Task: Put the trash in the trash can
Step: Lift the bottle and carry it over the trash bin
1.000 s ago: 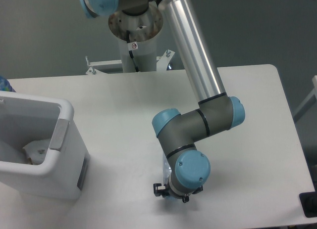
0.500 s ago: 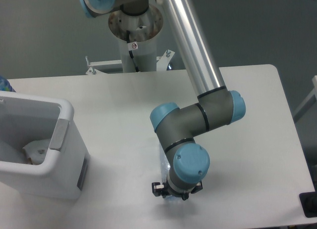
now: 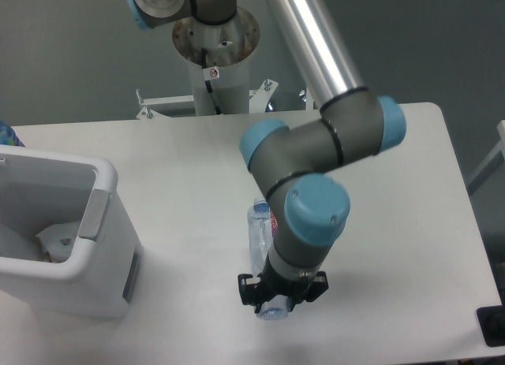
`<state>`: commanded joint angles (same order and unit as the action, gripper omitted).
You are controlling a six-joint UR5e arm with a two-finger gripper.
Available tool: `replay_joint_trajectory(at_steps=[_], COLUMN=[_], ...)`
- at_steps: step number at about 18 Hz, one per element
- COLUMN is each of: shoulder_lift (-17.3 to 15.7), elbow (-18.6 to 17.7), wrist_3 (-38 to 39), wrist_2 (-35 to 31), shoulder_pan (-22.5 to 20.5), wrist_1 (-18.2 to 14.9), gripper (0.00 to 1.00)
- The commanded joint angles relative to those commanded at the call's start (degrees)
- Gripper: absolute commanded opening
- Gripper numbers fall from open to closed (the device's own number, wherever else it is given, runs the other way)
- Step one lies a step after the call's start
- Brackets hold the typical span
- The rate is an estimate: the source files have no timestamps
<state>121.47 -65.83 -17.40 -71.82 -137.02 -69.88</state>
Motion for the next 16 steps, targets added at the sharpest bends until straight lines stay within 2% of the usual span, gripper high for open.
replay_joint_trajectory(at_steps=[5,9,11,16], shoulder_lift=[-5.3,-8.9,-10.4,-13.2], elbow=[0.1,0.0,0.0,0.0], wrist_3=[0.7,0.7,0.7,0.8], wrist_2=[11.1,19.9,23.2,29.0], shoulder_pan=[-0.1,0.4,0.7,3.9], wrist_1=[5.9,7.7,8.7,14.1], gripper=[0.37,0.37,0.37,0.36])
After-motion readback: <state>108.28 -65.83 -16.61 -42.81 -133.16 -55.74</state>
